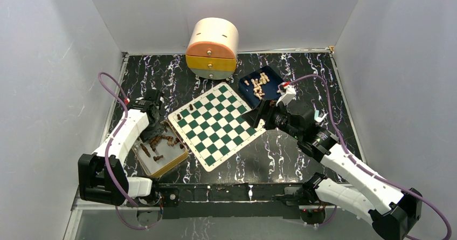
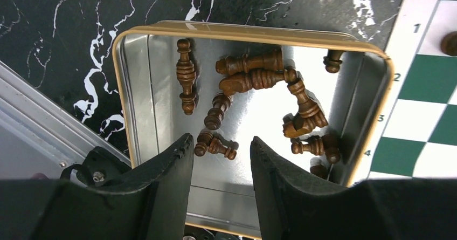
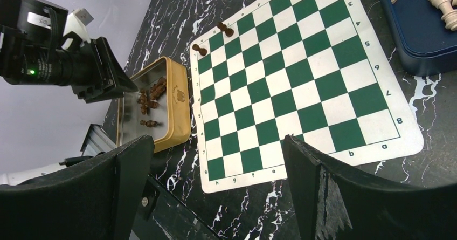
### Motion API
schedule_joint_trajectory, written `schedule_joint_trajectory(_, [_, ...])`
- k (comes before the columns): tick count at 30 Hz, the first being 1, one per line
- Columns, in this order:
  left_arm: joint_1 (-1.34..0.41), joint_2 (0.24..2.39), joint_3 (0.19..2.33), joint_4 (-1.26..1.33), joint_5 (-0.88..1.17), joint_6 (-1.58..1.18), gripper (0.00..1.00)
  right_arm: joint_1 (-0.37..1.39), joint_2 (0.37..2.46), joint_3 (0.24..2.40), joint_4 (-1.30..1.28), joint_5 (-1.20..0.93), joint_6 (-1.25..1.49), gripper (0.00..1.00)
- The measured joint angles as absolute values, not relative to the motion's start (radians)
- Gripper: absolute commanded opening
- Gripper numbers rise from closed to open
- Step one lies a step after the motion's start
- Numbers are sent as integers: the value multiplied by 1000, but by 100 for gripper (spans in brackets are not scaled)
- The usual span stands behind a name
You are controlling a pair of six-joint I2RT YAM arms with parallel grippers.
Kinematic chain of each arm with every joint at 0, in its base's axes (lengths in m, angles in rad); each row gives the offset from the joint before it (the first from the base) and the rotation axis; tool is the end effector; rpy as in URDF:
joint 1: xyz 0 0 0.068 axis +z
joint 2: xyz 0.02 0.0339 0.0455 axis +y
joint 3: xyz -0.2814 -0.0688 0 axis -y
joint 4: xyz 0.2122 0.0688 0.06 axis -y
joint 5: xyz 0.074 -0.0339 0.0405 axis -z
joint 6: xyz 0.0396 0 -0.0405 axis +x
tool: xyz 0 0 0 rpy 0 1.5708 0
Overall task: Set up the chess pieces on the board
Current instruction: Pick up the chess piece from the storage box.
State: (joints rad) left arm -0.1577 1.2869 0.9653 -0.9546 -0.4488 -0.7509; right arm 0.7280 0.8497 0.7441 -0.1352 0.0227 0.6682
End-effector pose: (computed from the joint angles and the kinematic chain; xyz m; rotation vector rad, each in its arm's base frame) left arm 0.1936 -0.0134 0.2685 -0.8636 2.5175 0.3723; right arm 0.1214 0.1070 0.3351 -0.0403 1.9207 0.9516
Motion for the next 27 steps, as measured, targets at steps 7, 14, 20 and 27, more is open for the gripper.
schedule_joint_trajectory(7, [-146, 1285, 876, -897, -426, -812, 37, 728, 850, 743, -135, 23, 669, 99])
schedule_joint_trajectory(14, [-138, 1283, 821, -861, -424, -846, 33, 728, 850, 739, -136, 23, 670, 99])
schedule_joint_trajectory(20, [-133, 1281, 812, -832, -435, -846, 32, 728, 844, 735, -141, 24, 671, 99])
schedule_joint_trajectory(27, [-131, 1281, 786, -807, -453, -845, 30, 728, 832, 722, -153, 28, 676, 99])
